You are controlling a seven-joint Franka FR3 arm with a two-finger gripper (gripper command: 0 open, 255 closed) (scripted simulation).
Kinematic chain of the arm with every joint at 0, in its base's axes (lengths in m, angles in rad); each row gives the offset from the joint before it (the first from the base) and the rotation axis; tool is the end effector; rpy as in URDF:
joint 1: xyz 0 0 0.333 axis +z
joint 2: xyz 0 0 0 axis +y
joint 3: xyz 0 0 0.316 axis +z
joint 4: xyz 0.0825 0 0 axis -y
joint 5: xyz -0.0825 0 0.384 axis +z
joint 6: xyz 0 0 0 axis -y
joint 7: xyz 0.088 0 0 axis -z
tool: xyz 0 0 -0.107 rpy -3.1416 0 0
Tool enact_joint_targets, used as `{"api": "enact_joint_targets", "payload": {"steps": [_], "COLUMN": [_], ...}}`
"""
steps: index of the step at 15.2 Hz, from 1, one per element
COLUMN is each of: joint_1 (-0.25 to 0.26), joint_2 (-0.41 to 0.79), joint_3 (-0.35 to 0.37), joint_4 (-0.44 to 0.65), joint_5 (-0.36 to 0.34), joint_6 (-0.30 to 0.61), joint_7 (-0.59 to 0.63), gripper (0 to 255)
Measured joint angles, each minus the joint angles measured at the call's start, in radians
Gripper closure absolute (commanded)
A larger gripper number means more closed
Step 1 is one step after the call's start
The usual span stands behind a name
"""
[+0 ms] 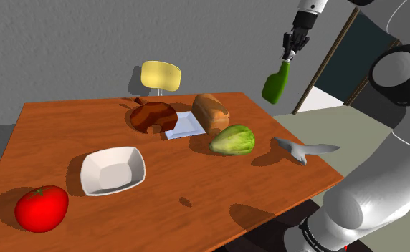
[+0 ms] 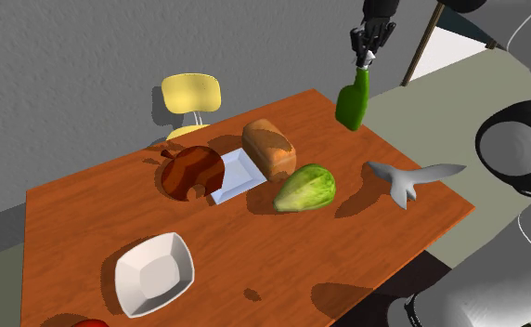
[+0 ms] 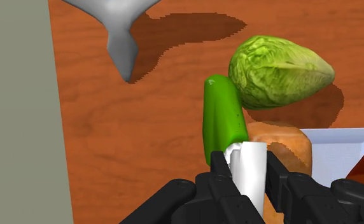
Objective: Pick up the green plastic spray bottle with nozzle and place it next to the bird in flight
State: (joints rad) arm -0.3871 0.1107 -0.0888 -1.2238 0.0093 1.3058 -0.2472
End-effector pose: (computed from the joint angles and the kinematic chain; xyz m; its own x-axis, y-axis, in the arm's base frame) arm 0.4962 -0.2501 0.6988 0.9742 -0.2239 -0.0276 -0.2241 -0.9745 -0.0062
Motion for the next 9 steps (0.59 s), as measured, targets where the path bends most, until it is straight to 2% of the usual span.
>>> {"api": "enact_joint_targets", "payload": {"steps": [9], "joint_1": [0.004], "joint_2": [-0.074], "joint_3": [0.003], "joint_4": [-0.226], "joint_5": [-0.007], "joint_6": [0.153], "joint_7": [0.004], "gripper": [255]}}
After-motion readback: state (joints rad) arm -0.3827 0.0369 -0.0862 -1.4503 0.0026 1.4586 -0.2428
